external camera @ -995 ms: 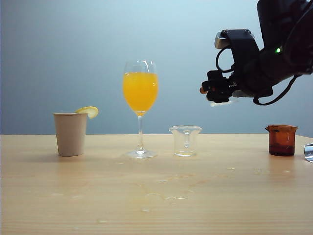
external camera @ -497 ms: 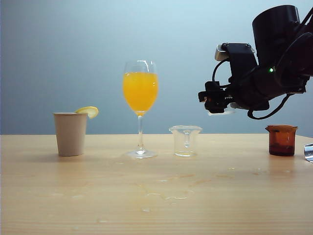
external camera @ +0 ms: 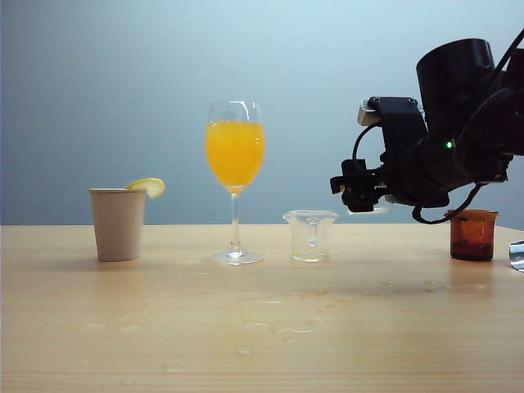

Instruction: Pick up the third measuring cup from the left, pour the pineapple juice inside into the goblet, and finally put the measuring cup back in its original place.

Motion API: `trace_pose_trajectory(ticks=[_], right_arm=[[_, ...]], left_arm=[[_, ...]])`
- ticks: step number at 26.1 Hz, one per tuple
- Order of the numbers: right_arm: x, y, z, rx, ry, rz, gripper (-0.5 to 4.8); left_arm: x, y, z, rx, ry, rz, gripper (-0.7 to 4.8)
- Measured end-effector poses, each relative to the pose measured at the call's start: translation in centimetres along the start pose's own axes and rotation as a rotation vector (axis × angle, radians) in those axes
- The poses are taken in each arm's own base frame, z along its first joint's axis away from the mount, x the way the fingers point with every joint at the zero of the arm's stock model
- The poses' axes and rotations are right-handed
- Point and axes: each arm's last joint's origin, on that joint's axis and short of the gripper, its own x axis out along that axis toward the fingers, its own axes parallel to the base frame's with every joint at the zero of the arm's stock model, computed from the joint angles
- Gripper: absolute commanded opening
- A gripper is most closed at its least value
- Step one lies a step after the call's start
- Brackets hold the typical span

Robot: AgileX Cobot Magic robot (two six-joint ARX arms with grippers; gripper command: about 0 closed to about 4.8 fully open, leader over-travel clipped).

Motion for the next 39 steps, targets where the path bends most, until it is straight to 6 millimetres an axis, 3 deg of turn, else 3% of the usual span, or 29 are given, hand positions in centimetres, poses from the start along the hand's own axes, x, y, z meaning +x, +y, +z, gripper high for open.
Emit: trace_pose_trajectory(ticks=[27,39], right_arm=[[1.4,-0.6,-4.3,0.002,0.069,-0.04,2.64],[1.6,-1.2,-4.3,0.01,0.062,-0.001,2.63]], left_arm=[[0.0,0.0,0.0,0.0,0.0,0.0,-0.05],[0.0,0.0,0.0,0.0,0.0,0.0,-0.05]])
